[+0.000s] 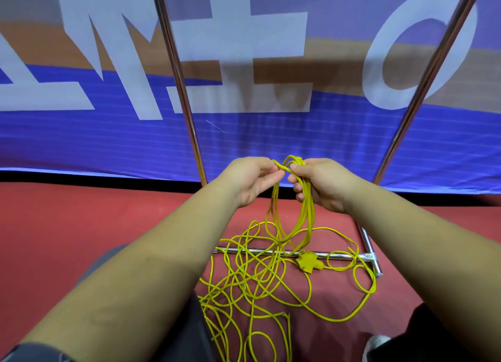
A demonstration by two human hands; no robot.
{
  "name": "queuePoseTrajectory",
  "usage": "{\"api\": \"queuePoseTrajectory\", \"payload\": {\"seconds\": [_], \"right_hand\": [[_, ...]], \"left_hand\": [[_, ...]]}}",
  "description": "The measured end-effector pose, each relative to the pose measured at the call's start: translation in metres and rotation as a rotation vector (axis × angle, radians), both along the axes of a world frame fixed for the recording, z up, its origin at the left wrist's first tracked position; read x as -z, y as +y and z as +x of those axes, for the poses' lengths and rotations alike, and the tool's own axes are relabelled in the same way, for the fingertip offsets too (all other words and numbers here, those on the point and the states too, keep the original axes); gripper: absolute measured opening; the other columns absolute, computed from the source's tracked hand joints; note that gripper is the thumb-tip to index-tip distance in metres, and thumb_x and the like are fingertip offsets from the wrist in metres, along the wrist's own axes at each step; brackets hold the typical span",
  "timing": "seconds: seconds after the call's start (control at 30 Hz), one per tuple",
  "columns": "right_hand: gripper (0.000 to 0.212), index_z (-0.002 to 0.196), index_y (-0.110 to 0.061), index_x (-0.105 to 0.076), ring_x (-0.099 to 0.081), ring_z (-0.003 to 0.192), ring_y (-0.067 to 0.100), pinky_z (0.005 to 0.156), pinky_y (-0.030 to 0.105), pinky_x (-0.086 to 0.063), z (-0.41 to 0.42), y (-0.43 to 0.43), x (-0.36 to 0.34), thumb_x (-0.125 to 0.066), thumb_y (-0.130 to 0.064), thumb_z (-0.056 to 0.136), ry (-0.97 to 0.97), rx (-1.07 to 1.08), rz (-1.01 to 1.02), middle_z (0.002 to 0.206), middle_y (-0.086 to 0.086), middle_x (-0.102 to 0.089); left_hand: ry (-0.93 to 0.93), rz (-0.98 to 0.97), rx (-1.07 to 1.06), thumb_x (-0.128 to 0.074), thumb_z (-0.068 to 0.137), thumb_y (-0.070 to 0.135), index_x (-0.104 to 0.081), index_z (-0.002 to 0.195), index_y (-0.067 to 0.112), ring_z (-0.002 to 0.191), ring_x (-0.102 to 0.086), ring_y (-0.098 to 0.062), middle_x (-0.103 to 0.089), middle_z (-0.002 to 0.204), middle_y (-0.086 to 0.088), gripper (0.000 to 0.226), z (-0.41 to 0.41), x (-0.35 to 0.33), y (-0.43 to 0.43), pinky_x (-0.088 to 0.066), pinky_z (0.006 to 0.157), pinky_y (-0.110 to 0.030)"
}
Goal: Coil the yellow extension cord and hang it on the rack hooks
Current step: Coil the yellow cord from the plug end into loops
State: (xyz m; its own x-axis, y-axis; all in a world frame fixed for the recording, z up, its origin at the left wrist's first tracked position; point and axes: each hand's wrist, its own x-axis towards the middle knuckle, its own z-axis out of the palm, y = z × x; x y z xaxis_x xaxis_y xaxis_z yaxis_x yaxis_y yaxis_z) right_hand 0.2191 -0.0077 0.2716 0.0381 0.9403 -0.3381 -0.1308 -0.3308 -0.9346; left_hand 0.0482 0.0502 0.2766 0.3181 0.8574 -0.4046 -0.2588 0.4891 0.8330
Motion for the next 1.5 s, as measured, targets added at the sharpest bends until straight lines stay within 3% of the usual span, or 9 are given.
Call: {"api": "queuePoseTrajectory", "payload": {"seconds": [0.1, 0.2, 0.4, 0.67, 0.87, 1.03, 1.13, 1.33, 1.5], "right_hand": [[0.013, 0.105, -0.007, -0.061, -0.055, 0.057, 0.015, 0.052, 0.031, -0.048, 0.001, 0.0, -0.002, -0.056, -0.018, 0.109, 0.017, -0.025, -0.015, 0.078, 0.006, -0.066], [0.019, 0.104, -0.006, -0.064, -0.058, 0.057, 0.015, 0.051, 0.03, -0.052, 0.001, -0.002, -0.006, -0.056, -0.022, 0.11, 0.015, -0.053, -0.052, 0.076, 0.005, -0.066], [0.029, 0.101, -0.006, -0.07, -0.069, 0.059, 0.015, 0.054, 0.028, -0.059, -0.003, -0.003, -0.015, -0.056, -0.03, 0.109, 0.035, -0.043, -0.088, 0.069, 0.002, -0.067], [0.029, 0.103, -0.009, -0.069, -0.067, 0.065, 0.022, 0.066, 0.037, -0.061, -0.003, -0.003, -0.021, -0.064, -0.038, 0.105, 0.012, -0.008, 0.104, 0.07, 0.002, -0.061], [0.024, 0.1, -0.01, -0.064, -0.046, 0.05, 0.012, 0.045, 0.024, -0.039, -0.001, -0.004, -0.019, -0.067, -0.034, 0.103, -0.001, 0.046, 0.156, 0.069, -0.002, -0.057], [0.024, 0.093, -0.012, -0.063, -0.035, 0.043, 0.009, 0.038, 0.02, -0.027, 0.004, 0.002, -0.019, -0.067, -0.034, 0.102, 0.027, 0.135, 0.124, 0.062, -0.003, -0.046], [0.025, 0.09, -0.01, -0.064, -0.036, 0.044, 0.013, 0.042, 0.024, -0.031, 0.007, 0.003, -0.019, -0.065, -0.031, 0.103, 0.037, 0.178, 0.134, 0.058, -0.004, -0.041], [0.025, 0.089, -0.011, -0.063, -0.031, 0.047, 0.014, 0.046, 0.027, -0.03, 0.01, 0.007, -0.022, -0.06, -0.03, 0.105, 0.02, 0.242, 0.156, 0.059, -0.004, -0.035], [0.025, 0.088, -0.012, -0.06, -0.027, 0.043, 0.009, 0.04, 0.023, -0.022, 0.016, 0.009, -0.022, -0.06, -0.03, 0.105, 0.167, 0.337, 0.13, 0.058, -0.007, -0.036]], "left_hand": [[0.218, 0.27, 0.149, -0.069, 0.089, -0.01, -0.068, 0.118, 0.015, 0.091, -0.076, -0.026, -0.07, 0.097, -0.017, 0.038, -0.007, 0.006, 0.006, -0.063, 0.089, -0.038], [0.72, 0.753, 0.241, -0.083, 0.083, 0.008, -0.076, 0.097, 0.021, 0.077, -0.069, -0.012, -0.073, 0.086, -0.002, 0.019, -0.008, 0.007, 0.011, -0.062, 0.085, -0.039], [0.918, 1.027, 0.241, -0.07, 0.094, 0.018, -0.066, 0.093, 0.024, 0.086, -0.065, -0.019, -0.065, 0.092, 0.0, 0.008, -0.001, 0.005, 0.014, -0.055, 0.082, -0.043], [0.936, 0.905, 0.062, -0.053, 0.103, 0.031, -0.053, 0.094, 0.03, 0.082, -0.069, -0.021, -0.066, 0.09, 0.002, 0.008, 0.006, 0.009, 0.022, -0.057, 0.078, -0.049], [0.868, 0.806, 0.101, -0.062, 0.1, 0.036, -0.057, 0.095, 0.026, 0.078, -0.069, -0.027, -0.067, 0.082, -0.002, 0.012, 0.009, 0.015, 0.017, -0.059, 0.073, -0.05], [0.886, 0.748, 0.257, -0.064, 0.099, 0.023, -0.053, 0.112, 0.016, 0.077, -0.071, -0.015, -0.075, 0.086, -0.002, 0.018, 0.009, 0.021, 0.014, -0.055, 0.072, -0.035], [0.926, 0.652, 0.443, -0.069, 0.09, 0.026, -0.048, 0.108, 0.02, 0.081, -0.074, -0.022, -0.075, 0.093, -0.006, 0.029, 0.009, 0.028, 0.011, -0.06, 0.075, -0.043], [0.981, 0.7, 0.976, -0.068, 0.096, 0.017, -0.069, 0.108, 0.017, 0.092, -0.072, -0.021, -0.077, 0.103, -0.007, 0.012, 0.01, 0.037, -0.007, -0.058, 0.085, -0.038], [0.8, 0.623, 0.923, -0.072, 0.097, 0.02, -0.071, 0.104, 0.012, 0.074, -0.066, -0.015, -0.074, 0.086, -0.002, 0.01, 0.019, 0.052, -0.018, -0.056, 0.07, -0.027]]}}
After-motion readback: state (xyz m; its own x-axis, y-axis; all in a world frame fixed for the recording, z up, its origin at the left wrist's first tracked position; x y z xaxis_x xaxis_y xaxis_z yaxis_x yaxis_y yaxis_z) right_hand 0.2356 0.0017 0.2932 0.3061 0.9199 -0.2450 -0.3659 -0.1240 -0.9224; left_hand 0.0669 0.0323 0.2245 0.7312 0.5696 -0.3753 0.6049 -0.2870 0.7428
